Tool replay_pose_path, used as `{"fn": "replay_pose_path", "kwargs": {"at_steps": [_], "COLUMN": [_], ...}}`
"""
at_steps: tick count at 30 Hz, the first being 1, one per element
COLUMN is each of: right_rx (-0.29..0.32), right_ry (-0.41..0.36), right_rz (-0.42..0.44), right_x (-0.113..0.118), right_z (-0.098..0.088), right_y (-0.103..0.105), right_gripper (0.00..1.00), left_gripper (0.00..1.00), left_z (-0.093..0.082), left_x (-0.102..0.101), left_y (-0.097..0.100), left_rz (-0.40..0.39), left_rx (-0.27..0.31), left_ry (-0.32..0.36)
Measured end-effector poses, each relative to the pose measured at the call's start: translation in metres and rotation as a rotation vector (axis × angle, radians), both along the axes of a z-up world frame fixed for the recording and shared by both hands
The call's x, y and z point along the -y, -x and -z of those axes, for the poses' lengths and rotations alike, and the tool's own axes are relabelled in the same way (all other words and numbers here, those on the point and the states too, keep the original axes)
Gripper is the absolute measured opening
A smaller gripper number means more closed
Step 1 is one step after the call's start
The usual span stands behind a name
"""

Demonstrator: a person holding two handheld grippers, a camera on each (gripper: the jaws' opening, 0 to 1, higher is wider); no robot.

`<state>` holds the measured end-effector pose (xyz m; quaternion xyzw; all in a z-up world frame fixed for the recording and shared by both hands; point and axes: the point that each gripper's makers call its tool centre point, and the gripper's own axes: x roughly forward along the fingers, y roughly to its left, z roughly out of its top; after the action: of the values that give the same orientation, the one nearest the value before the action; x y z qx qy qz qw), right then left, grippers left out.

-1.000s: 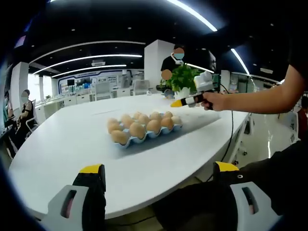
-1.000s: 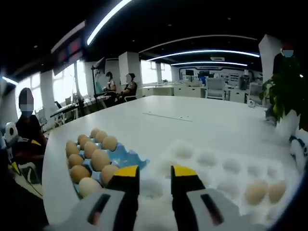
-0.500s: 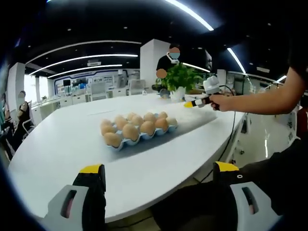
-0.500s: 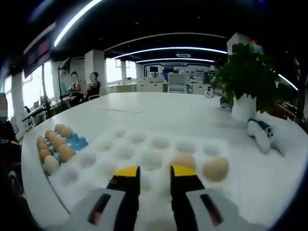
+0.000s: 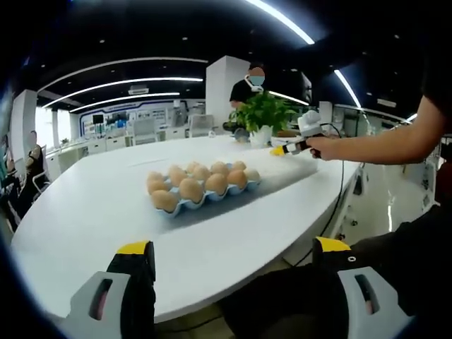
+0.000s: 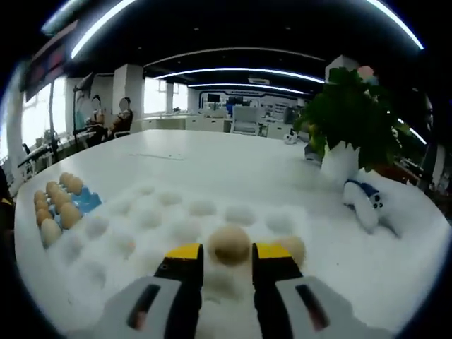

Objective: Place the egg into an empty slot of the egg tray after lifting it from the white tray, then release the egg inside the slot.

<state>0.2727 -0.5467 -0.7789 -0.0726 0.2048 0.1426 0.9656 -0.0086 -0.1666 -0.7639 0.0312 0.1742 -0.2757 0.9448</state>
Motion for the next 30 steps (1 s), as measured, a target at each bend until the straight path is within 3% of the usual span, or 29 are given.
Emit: {"fn": "replay_pose_path", "kwargs": {"at_steps": [7, 13, 17, 19, 21, 26, 29, 30], "right_rx": [-0.006, 0.027, 0.010, -0.023, -0.033, -0.057, -0.074, -0.076], "right_ry": [-0.056, -0.064, -0.107, -0.181, -0.319, -0.578, -0.651, -0.645], "right_rz": [0.003, 0.018, 0.042, 0.060, 0.109, 0.142, 0.146, 0.144], "right_x": [0.000, -0.001, 0.001, 0.002, -0.002, -0.007, -0.011, -0.010], "right_z": [0.003, 0.003, 0.001, 0.000, -0.011, -0.030, -0.037, -0.037], "right_y": [-0.014, -0.018, -0.018, -0.017, -0.006, -0.002, -0.001, -0.003], "right_gripper": [0.27, 0.27, 0.26, 0.26, 0.26, 0.26, 0.26, 0.26], "left_gripper": [0.94, 0.94, 0.94, 0.94, 0.94, 0.94, 0.94, 0.94], "left_z": [-0.003, 0.003, -0.001, -0.003, -0.002, -0.003, -0.004, -0.003], "left_x": [0.000, 0.001, 0.001, 0.000, 0.000, 0.002, 0.004, 0.004], "left_y": [-0.001, 0.001, 0.000, -0.001, -0.002, -0.002, -0.002, -0.002], "left_rz": [-0.009, -0.008, -0.010, -0.015, -0.017, -0.012, -0.009, -0.008], "left_rx": [0.008, -0.004, 0.004, 0.010, 0.008, 0.015, 0.018, 0.018], "left_ry": [0.009, 0.002, 0.005, 0.008, 0.010, 0.014, 0.017, 0.017]}}
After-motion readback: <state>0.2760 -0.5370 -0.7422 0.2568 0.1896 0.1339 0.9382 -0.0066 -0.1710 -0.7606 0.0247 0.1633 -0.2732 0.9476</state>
